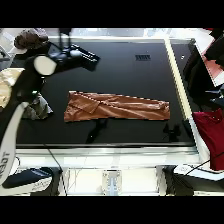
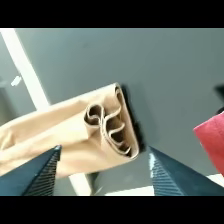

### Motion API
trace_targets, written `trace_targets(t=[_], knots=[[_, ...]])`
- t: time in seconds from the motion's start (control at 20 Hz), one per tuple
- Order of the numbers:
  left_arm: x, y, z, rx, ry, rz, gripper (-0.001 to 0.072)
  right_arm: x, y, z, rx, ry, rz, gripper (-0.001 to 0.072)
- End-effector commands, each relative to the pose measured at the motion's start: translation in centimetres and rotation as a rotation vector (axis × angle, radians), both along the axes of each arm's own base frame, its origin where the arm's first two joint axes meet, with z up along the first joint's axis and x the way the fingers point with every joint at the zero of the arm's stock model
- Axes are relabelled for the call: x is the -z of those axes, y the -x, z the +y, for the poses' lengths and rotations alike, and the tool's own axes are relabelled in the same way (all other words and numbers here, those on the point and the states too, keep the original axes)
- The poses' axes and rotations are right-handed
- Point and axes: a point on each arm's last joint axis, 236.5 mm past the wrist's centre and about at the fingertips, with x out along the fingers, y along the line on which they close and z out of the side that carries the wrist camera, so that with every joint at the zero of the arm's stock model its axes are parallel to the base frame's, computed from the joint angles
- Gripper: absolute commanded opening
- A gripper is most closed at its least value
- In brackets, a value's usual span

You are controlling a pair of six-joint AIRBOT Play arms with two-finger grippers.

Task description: Fold the shirts.

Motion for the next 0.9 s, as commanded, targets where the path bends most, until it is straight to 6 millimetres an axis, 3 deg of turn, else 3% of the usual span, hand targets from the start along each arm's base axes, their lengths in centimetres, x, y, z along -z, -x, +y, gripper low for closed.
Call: trace_targets(t=[0.0,0.15,0.3,0.4,0.55,0.85], knots=[[6.3,0.2,-5.8,0.082,-0.04,0.115,0.0488,4.7,-0.8,1.3,-0.084,-0.19,0.049,0.065],[12.9,1.5,-7.6,0.138,-0.115,0.26,0.0488,9.6,-2.1,4.0,-0.202,-0.254,0.105,0.0649],[16.0,2.8,-7.6,0.172,-0.166,0.354,0.0488,13.6,-2.9,7.2,-0.308,-0.305,0.159,0.065],[16.2,3.0,-7.4,0.175,-0.172,0.369,0.0488,15.8,-3.3,8.9,-0.347,-0.319,0.191,0.0649],[16.4,3.2,-7.3,0.179,-0.178,0.38,0.0488,17.8,-3.9,9.7,-0.371,-0.289,0.206,0.0643],[16.4,3.3,-7.3,0.179,-0.178,0.381,0.0488,18.6,-4.4,9.6,-0.367,-0.25,0.205,0.0631]])
